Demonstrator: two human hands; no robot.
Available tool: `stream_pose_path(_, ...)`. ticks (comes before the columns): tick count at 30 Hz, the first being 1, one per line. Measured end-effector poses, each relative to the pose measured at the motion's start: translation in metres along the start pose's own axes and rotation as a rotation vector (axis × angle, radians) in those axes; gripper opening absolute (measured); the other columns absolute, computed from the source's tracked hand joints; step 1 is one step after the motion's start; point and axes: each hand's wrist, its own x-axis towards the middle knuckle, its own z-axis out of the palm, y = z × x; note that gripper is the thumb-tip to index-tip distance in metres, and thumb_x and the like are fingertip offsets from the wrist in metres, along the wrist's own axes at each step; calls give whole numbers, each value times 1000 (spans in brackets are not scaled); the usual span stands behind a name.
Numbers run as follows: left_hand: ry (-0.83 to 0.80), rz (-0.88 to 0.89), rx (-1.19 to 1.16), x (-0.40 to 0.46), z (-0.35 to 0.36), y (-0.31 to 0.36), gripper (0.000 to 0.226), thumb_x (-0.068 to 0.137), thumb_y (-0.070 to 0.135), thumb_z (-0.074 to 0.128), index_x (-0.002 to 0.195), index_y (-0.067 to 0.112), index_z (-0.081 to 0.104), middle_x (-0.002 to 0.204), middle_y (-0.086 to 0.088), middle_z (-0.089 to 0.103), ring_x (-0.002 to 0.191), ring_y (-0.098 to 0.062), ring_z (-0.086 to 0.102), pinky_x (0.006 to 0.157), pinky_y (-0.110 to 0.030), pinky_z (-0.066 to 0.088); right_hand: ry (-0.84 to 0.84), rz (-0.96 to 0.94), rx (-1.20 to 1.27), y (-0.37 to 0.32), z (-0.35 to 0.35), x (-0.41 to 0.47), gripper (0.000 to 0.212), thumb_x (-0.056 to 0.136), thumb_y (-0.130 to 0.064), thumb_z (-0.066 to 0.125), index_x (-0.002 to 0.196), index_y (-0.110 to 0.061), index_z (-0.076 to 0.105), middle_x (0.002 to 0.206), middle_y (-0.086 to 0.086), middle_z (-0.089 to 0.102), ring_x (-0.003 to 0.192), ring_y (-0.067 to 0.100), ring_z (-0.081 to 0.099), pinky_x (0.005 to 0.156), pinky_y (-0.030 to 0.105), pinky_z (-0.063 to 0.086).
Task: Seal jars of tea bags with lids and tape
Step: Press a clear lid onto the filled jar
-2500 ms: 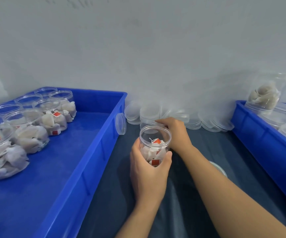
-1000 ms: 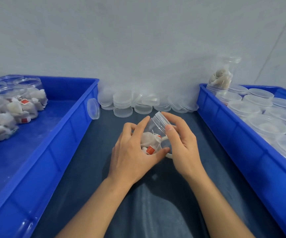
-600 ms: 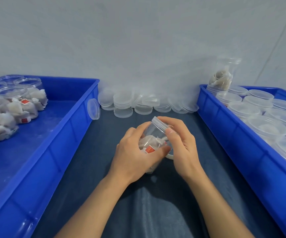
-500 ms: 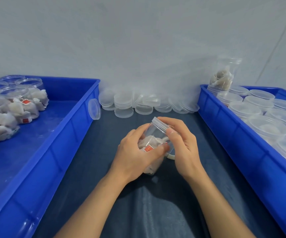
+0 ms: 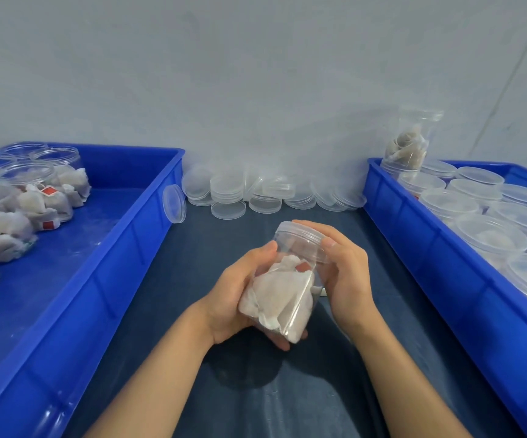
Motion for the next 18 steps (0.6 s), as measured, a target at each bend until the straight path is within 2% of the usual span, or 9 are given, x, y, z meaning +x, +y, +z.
stream_pose_path(2, 83, 72, 28, 2, 2, 0, 64, 93, 64, 58, 132, 14, 71, 121, -18, 73, 103, -35, 72, 101, -63, 52, 6, 3, -2, -1, 0, 0, 40, 92, -30, 50, 117, -18, 78, 117, 12, 77, 111, 33, 72, 91, 43, 57)
stream_pose_path(4, 185, 168, 158, 3, 5, 1, 58, 91, 59, 64, 132, 18, 71, 128, -10, 75, 116, -26, 72, 104, -44, 56, 16, -9, -44, -2, -1, 0, 38, 93, -27, 51, 117, -16, 78, 114, 13, 78, 109, 34, 72, 93, 47, 57)
stream_pose_path(6, 276, 251, 310, 5, 9, 2, 57, 87, 57, 69, 133, 24, 68, 126, -2, 76, 118, -20, 72, 99, -36, 57, 24, -21, -113, -2, -1, -1, 36, 95, -19, 50, 119, -14, 77, 115, 11, 77, 111, 32, 71, 96, 49, 56)
stream_pose_path(8, 384, 349, 502, 5, 12, 2, 58, 81, 62, 73, 133, 38, 65, 121, 8, 75, 113, -13, 72, 96, -36, 57, 38, -37, -196, -2, 1, -1, 36, 96, -18, 50, 120, -15, 77, 120, 6, 75, 117, 28, 69, 98, 44, 55)
stream_pose_path(11, 652, 427, 958, 2, 14, 0, 78, 75, 79, 71, 146, 62, 43, 120, 22, 65, 108, -3, 67, 90, -37, 58, 62, -84, -316, -3, 7, -4, 34, 98, -21, 57, 126, -24, 75, 129, -6, 69, 127, 18, 64, 101, 33, 54)
stream_pose_path(13, 822, 466, 1181, 0, 15, -3, 89, 73, 86, 63, 153, 61, 33, 116, 21, 56, 96, -7, 67, 78, -40, 59, 71, -126, -392, -3, 12, -6, 36, 100, -21, 58, 131, -29, 72, 133, -12, 67, 130, 14, 61, 103, 27, 52)
stream_pose_path(16, 905, 527, 1265, 2, 17, -6, 95, 72, 87, 58, 158, 55, 32, 117, 18, 51, 87, -12, 67, 69, -39, 58, 78, -155, -437, -5, 18, -7, 38, 100, -22, 57, 134, -33, 69, 135, -14, 65, 133, 12, 59, 105, 26, 50)
stream_pose_path(18, 870, 508, 1143, 3, 15, -6, 91, 72, 84, 64, 154, 57, 36, 117, 18, 55, 93, -7, 67, 75, -35, 58, 80, -131, -411, -6, 15, -6, 36, 100, -29, 57, 134, -33, 68, 132, -13, 67, 128, 13, 62, 104, 33, 52)
